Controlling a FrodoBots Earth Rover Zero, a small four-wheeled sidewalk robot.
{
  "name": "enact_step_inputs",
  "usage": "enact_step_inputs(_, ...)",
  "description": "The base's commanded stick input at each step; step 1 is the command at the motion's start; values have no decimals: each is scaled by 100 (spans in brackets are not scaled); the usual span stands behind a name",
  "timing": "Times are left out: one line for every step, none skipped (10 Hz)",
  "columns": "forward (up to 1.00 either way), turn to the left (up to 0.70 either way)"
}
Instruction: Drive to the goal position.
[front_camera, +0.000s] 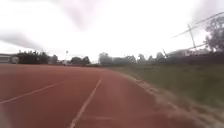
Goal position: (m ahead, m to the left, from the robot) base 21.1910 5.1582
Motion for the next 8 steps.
enact_step_inputs(70, 0)
enact_step_inputs(70, 0)
enact_step_inputs(70, 0)
enact_step_inputs(70, 0)
enact_step_inputs(70, 0)
enact_step_inputs(70, 0)
enact_step_inputs(70, 0)
enact_step_inputs(70, 0)
